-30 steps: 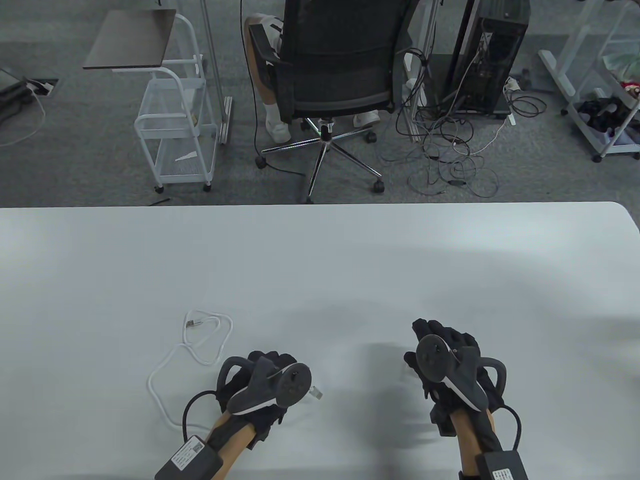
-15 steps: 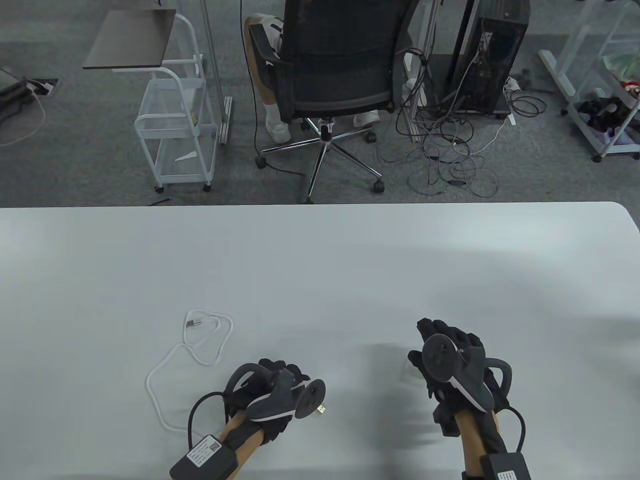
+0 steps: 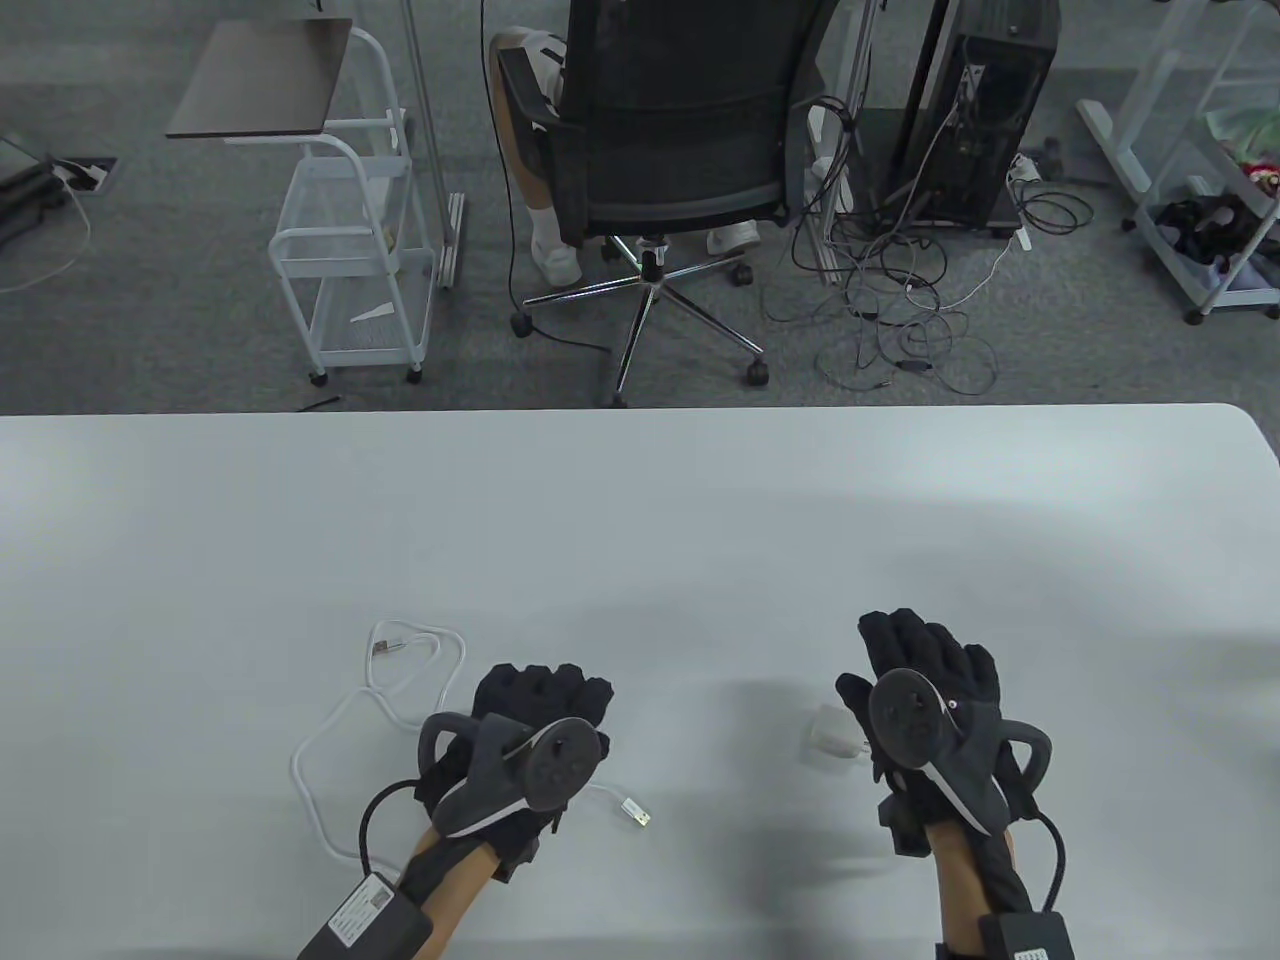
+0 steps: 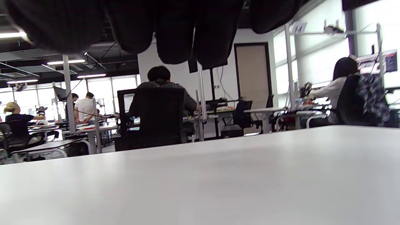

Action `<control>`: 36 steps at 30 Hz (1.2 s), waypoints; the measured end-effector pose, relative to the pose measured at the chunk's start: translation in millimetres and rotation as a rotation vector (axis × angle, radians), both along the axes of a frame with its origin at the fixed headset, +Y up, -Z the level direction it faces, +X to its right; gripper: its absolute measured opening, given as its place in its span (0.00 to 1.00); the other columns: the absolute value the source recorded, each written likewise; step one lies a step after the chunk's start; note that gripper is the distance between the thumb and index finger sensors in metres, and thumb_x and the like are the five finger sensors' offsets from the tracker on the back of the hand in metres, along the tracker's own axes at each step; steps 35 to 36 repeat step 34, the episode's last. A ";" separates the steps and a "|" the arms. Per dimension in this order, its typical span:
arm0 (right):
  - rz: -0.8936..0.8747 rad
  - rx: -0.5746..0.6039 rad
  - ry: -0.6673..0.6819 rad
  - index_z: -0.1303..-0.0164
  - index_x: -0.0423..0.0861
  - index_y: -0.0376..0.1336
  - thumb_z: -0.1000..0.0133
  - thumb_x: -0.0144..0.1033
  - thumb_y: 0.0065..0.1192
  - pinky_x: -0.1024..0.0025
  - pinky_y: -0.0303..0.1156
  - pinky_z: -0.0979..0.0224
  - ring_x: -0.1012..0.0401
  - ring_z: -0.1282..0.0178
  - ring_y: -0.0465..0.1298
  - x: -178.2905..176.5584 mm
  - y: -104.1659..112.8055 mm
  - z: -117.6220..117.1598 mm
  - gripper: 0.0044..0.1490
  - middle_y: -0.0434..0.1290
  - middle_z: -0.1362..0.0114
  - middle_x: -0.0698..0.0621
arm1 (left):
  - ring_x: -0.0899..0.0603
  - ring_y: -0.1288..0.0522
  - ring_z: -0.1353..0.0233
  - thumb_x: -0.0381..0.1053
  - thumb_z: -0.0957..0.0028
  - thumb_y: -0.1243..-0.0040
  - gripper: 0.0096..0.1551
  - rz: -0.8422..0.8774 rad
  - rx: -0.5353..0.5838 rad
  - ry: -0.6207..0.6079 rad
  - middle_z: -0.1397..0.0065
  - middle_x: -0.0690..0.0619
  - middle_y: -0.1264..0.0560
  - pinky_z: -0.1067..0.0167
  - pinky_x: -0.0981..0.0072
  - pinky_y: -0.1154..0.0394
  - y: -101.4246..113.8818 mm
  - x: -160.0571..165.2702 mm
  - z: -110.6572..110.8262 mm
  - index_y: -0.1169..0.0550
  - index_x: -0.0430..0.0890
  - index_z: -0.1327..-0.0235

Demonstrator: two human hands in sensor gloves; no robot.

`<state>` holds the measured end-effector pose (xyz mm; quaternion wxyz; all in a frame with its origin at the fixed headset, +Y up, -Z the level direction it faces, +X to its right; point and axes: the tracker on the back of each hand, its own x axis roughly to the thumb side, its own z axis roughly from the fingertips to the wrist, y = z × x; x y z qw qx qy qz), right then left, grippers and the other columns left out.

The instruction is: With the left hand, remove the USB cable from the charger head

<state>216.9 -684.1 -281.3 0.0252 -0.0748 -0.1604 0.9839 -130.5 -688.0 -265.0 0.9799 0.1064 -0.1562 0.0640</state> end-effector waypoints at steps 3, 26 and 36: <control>0.037 0.040 -0.051 0.29 0.67 0.58 0.57 0.63 0.61 0.43 0.57 0.17 0.55 0.15 0.67 8.5 4.3 2.7 0.42 0.63 0.18 0.61 | 0.36 0.25 0.23 0.64 0.64 0.40 0.43 0.007 0.056 0.071 0.22 0.49 0.24 0.25 0.35 0.39 8.9 -12.0 1.1 0.23 0.53 0.30; 0.197 -0.035 -0.175 0.27 0.67 0.54 0.58 0.63 0.62 0.37 0.50 0.18 0.51 0.12 0.59 24.1 -6.2 2.0 0.46 0.56 0.15 0.59 | 0.35 0.31 0.18 0.66 0.64 0.41 0.45 -0.044 -0.080 0.208 0.16 0.49 0.31 0.22 0.32 0.46 -7.5 -37.9 -9.9 0.27 0.57 0.27; 0.180 -0.053 -0.172 0.27 0.66 0.55 0.58 0.63 0.62 0.37 0.50 0.18 0.51 0.12 0.59 24.0 -7.0 2.3 0.46 0.57 0.15 0.59 | 0.35 0.31 0.18 0.66 0.64 0.42 0.45 -0.062 -0.118 0.211 0.17 0.49 0.30 0.22 0.32 0.46 -10.1 -37.9 -10.5 0.27 0.57 0.27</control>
